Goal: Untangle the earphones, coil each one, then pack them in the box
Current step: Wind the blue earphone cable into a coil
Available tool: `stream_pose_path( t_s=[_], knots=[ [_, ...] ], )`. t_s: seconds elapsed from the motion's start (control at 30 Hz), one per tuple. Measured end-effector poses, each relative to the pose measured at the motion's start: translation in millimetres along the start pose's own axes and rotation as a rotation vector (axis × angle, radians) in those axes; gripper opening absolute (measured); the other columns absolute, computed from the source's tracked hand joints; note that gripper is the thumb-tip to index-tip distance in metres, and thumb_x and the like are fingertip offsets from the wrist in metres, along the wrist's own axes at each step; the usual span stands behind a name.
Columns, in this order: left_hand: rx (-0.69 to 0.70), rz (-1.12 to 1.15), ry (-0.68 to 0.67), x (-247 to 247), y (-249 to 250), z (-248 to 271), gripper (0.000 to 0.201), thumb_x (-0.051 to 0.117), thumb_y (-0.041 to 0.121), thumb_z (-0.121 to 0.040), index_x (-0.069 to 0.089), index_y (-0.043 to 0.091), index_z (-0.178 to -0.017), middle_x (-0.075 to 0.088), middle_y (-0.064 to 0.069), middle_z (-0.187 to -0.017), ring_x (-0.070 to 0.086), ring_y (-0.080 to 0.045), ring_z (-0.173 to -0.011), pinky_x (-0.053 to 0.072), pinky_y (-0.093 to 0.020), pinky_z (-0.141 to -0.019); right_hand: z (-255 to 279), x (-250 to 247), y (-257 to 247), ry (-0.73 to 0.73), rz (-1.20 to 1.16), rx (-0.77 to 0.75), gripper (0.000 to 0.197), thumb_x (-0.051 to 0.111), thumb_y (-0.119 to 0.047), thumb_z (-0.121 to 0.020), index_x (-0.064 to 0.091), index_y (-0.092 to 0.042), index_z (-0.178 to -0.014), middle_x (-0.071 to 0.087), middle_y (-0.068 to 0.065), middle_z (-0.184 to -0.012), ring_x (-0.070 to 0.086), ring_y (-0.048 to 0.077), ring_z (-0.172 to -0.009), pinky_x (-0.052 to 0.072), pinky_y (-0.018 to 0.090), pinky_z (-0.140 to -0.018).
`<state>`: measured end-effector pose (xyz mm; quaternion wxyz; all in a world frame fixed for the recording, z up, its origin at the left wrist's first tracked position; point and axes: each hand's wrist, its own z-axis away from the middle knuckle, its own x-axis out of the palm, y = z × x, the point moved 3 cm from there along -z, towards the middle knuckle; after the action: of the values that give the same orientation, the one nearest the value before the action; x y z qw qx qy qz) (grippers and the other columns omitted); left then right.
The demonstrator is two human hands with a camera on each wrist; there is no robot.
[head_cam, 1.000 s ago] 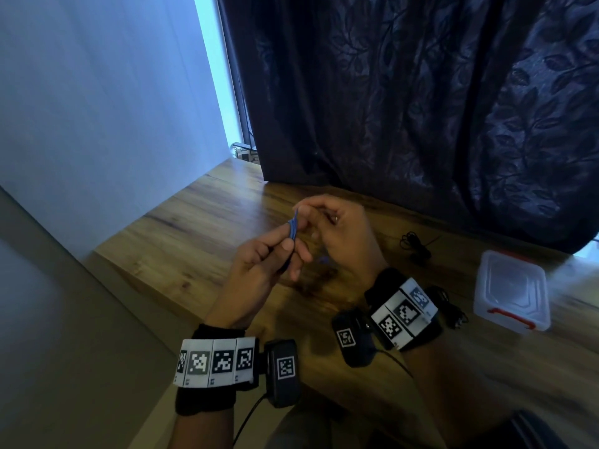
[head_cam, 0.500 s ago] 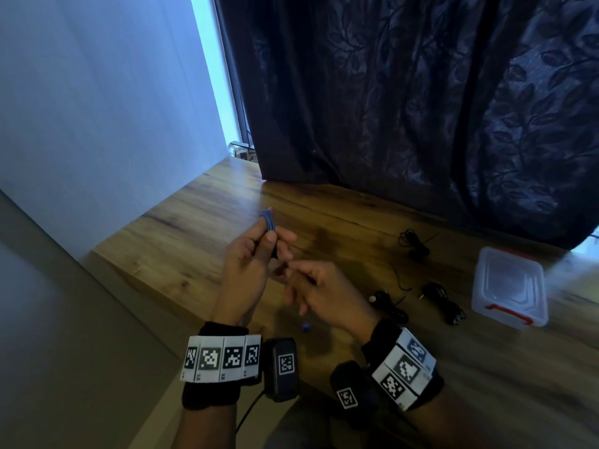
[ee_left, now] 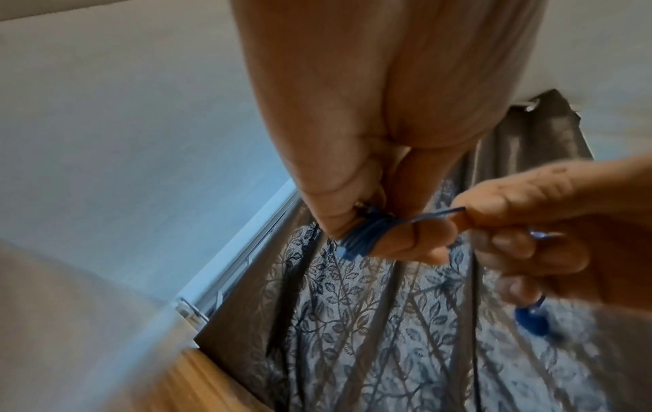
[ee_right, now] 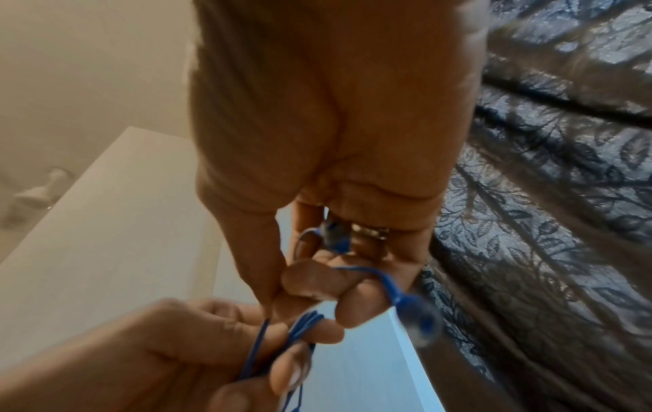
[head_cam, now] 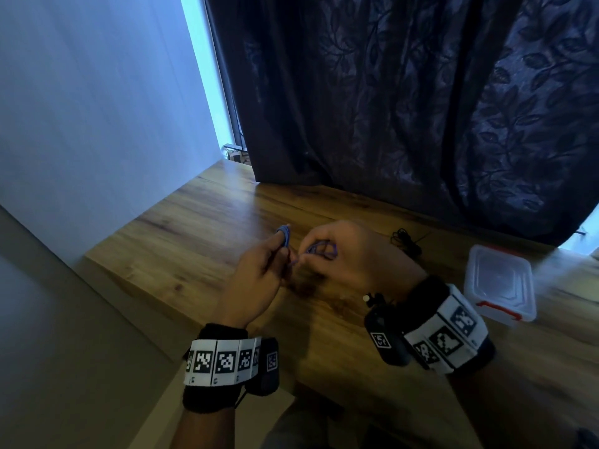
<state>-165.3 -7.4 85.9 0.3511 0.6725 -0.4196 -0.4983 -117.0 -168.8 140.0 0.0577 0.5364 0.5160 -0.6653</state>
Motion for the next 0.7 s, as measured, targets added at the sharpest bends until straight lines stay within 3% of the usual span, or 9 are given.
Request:
stream_pose_path(
  t_s=[0.1, 0.17, 0.23, 0.3, 0.37, 0.57, 0.7],
  knots=[
    [0.004, 0.176, -0.07, 0, 8, 1, 0.022, 0.048, 0.015, -0.101, 0.064, 0.007, -0.115, 0.063, 0.001, -0.077, 0.059, -0.015, -0.07, 0.05, -0.026, -0.068, -3, -10, 7, 0.047, -0.074, -0.042, 0.011, 0.071, -0.021, -0.092, 0.072, -0.022, -0.103, 0.072, -0.006, -0.089, 0.066, 0.004, -0.081, 0.05, 0.015, -0.07],
    [-0.014, 0.271, -0.071, 0, 12, 2, 0.031, 0.053, 0.011, -0.098, 0.059, 0.007, -0.128, 0.063, 0.001, -0.078, 0.058, -0.006, -0.07, 0.05, -0.022, -0.065, -3, -13, 14, 0.082, -0.164, -0.037, 0.021, 0.073, -0.015, -0.091, 0.07, -0.018, -0.111, 0.071, 0.005, -0.09, 0.066, 0.014, -0.078, 0.052, 0.021, -0.07],
    [-0.018, 0.292, -0.073, 1, 12, 2, 0.037, 0.054, 0.007, -0.097, 0.056, 0.007, -0.133, 0.062, 0.0, -0.079, 0.057, -0.003, -0.067, 0.049, -0.019, -0.063, -3, -13, 19, 0.105, -0.245, -0.029, 0.027, 0.073, -0.01, -0.091, 0.068, -0.016, -0.116, 0.07, 0.009, -0.097, 0.068, 0.019, -0.085, 0.056, 0.027, -0.079],
    [-0.017, 0.272, -0.079, 0, 11, 1, 0.038, 0.055, 0.01, -0.097, 0.056, 0.007, -0.135, 0.063, -0.002, -0.078, 0.055, -0.007, -0.065, 0.048, -0.022, -0.063, -3, -13, 21, 0.125, -0.308, -0.023, 0.028, 0.072, -0.006, -0.09, 0.068, -0.014, -0.116, 0.071, 0.007, -0.104, 0.07, 0.017, -0.094, 0.058, 0.032, -0.088],
    [-0.017, 0.262, -0.077, 0, 9, 1, 0.034, 0.055, 0.013, -0.097, 0.059, 0.006, -0.13, 0.062, -0.003, -0.077, 0.053, -0.01, -0.065, 0.046, -0.025, -0.063, -3, -15, 20, 0.136, -0.311, -0.029, 0.024, 0.071, -0.005, -0.09, 0.069, -0.012, -0.113, 0.072, 0.004, -0.103, 0.069, 0.015, -0.095, 0.057, 0.033, -0.09],
    [-0.031, 0.362, 0.012, 1, 11, 1, 0.021, 0.057, 0.015, -0.095, 0.068, 0.004, -0.11, 0.059, 0.0, -0.071, 0.053, -0.002, -0.061, 0.043, -0.015, -0.057, -5, -13, 18, 0.176, -0.35, -0.04, 0.018, 0.07, -0.008, -0.092, 0.069, -0.012, -0.109, 0.073, 0.002, -0.102, 0.072, 0.013, -0.091, 0.06, 0.032, -0.085],
    [-0.059, 0.334, 0.067, 0, 10, 0, 0.02, 0.061, 0.02, -0.091, 0.069, 0.007, -0.104, 0.063, 0.006, -0.07, 0.056, 0.0, -0.063, 0.044, -0.013, -0.058, -5, -9, 18, 0.186, -0.41, -0.028, 0.016, 0.069, -0.007, -0.092, 0.068, -0.011, -0.107, 0.073, 0.003, -0.097, 0.072, 0.009, -0.081, 0.058, 0.024, -0.077]
  ],
)
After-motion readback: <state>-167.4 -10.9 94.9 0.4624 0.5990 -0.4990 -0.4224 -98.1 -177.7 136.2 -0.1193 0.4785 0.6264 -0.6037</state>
